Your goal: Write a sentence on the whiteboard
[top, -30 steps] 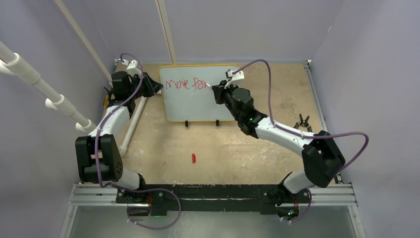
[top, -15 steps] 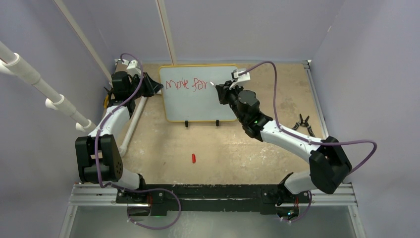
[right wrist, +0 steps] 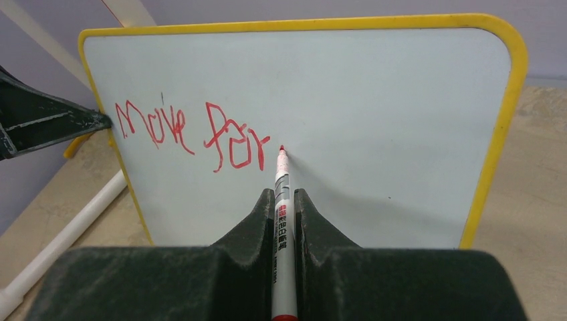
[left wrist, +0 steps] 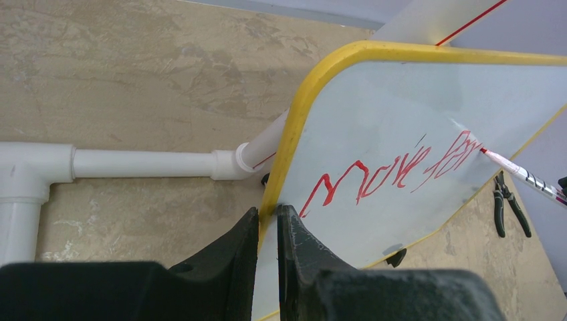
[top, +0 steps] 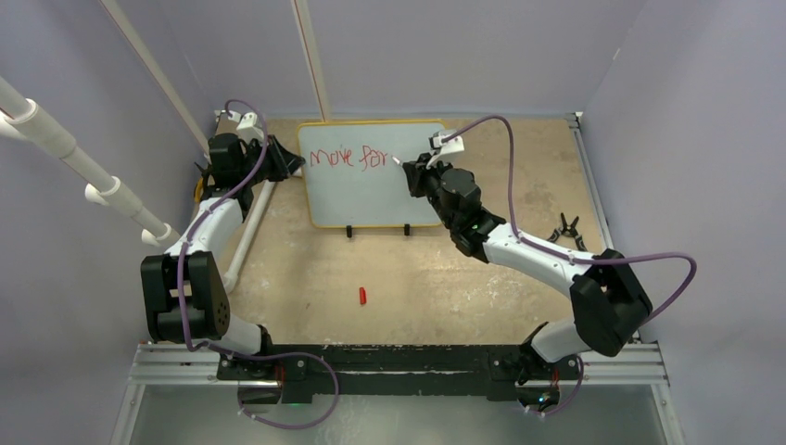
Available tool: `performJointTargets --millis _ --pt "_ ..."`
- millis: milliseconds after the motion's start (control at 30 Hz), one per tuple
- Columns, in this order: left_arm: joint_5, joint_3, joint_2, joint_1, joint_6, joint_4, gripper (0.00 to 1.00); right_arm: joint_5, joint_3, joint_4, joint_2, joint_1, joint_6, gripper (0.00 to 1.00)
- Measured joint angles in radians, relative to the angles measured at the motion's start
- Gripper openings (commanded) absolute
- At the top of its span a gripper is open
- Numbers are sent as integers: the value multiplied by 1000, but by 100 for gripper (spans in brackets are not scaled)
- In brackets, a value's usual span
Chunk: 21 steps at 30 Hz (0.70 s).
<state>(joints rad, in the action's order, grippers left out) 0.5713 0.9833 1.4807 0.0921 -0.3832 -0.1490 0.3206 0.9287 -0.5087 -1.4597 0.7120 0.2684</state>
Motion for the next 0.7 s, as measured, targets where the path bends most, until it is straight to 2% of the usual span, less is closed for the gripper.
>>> performJointTargets --millis 700 --pt "-1 0 0 0 0 0 15 -58 0 -25 -24 -1 -26 0"
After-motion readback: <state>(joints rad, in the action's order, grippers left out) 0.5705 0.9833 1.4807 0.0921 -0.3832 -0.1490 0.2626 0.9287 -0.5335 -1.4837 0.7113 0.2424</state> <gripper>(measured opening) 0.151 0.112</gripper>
